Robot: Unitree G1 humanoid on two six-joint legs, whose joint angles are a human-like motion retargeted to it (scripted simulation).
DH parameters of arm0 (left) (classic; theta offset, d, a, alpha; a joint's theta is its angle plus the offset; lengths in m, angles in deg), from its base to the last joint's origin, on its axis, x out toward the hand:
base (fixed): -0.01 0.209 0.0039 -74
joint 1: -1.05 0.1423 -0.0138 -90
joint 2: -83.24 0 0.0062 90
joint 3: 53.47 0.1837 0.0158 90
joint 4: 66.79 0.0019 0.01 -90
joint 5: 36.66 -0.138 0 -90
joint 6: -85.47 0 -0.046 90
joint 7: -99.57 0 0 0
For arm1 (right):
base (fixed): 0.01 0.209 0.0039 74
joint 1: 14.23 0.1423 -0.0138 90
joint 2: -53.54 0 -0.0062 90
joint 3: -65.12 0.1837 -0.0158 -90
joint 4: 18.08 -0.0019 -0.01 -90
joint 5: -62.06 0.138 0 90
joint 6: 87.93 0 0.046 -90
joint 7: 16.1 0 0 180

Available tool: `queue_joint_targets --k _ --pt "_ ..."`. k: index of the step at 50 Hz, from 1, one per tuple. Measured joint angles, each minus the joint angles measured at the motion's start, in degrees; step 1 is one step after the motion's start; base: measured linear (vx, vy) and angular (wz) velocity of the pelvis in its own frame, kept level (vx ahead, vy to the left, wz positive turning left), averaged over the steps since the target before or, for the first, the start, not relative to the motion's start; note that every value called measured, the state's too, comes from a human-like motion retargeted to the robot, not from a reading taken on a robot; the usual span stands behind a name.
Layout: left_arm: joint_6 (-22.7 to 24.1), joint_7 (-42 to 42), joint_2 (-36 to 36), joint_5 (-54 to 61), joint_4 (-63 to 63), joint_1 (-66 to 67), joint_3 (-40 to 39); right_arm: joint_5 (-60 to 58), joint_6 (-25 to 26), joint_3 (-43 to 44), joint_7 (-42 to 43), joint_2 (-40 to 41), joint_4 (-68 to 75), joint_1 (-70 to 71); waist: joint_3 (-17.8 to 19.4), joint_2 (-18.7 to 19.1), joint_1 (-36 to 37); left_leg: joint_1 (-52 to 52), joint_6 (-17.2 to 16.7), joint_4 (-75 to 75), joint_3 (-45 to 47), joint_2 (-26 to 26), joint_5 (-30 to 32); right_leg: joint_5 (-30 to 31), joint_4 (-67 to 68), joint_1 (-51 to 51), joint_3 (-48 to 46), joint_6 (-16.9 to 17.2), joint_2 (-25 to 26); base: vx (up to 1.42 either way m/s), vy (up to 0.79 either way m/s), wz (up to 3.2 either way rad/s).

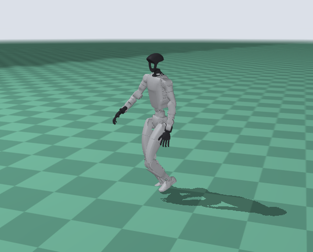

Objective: Walk

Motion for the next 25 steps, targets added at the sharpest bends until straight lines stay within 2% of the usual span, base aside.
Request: queue_joint_targets --k 3,7,12,15,18,20,21,23,25 --pt "0.4 0.0 0.6 0.8 0.0 2.2 -2.2 1.8 -0.7 2.0 2.0 -1.8 -4.7 4.4 -0.4 -2.6 1.3 -2.7 -1.1 -17.7 2.3 -4.8 0.0 -1.0 -4.0 4.6 0.7 1.0 -2.6 0.00 0.01 -0.14" --pt "0.6 0.4 0.7 2.2 0.0 2.7 -4.2 2.4 -1.1 3.6 3.1 -2.9 -8.2 7.3 -1.6 -7.3 0.6 -1.3 -2.2 -45.0 4.0 -14.6 4.1 -4.1 -3.7 6.6 0.4 2.5 -8.4 0.00 0.00 0.00" --pt "0.2 1.6 -0.3 2.8 1.0 0.3 -4.4 1.1 -0.8 2.9 1.5 -0.8 -6.1 2.9 -2.2 -11.0 -0.9 0.0 -0.3 -43.3 3.9 -20.0 5.7 -9.0 9.8 6.4 1.8 4.0 -12.5 0.00 0.00 0.00" --pt "0.1 2.5 -1.0 3.5 1.2 -3.1 -3.3 -0.3 0.0 1.1 -1.8 2.3 -0.3 -3.0 -2.2 -14.7 -2.3 2.6 1.9 -40.8 4.3 -24.8 5.2 -4.4 23.3 4.4 2.3 8.0 -17.5 0.01 0.06 0.06" --pt "0.2 3.1 -0.9 5.4 -0.7 -8.6 -1.1 -2.5 1.0 -1.2 -7.2 6.4 9.5 -8.7 -2.0 -18.5 -4.1 9.7 4.0 -48.5 3.6 -31.8 6.0 6.6 40.8 -2.7 3.4 12.3 -24.6 -0.01 0.07 0.11" --pt "0.8 3.8 -1.0 6.2 -3.1 -11.6 0.0 -3.9 2.2 -2.5 -9.9 7.7 14.3 -13.6 -1.5 -18.9 -6.0 13.4 4.7 -48.9 2.6 -33.9 4.2 8.7 49.3 -6.6 3.5 12.3 -27.7 0.00 0.06 0.10" --pt "0.7 3.8 -0.5 7.1 -4.6 -14.0 0.3 -4.7 2.4 -2.2 -11.1 7.9 16.6 -15.0 -1.0 -17.8 -6.5 17.4 4.7 -53.3 1.3 -34.0 4.9 8.5 51.0 -9.2 3.5 11.3 -27.7 0.01 0.07 -0.05" --pt "1.1 4.2 -0.1 8.2 -7.3 -17.2 0.5 -5.5 3.0 -1.7 -12.6 8.1 20.0 -19.0 -0.4 -17.2 -8.2 22.4 4.7 -55.7 -0.1 -34.8 4.2 5.7 52.8 -13.7 3.7 9.4 -29.0 0.00 0.03 -0.03" --pt "1.2 4.5 0.9 9.5 -10.1 -21.2 0.1 -5.7 3.2 -0.2 -13.5 7.3 22.1 -21.8 0.6 -13.7 -9.2 29.3 4.1 -61.7 -2.3 -33.1 4.6 3.2 48.4 -17.6 2.3 7.2 -26.8 0.00 0.00 0.00"
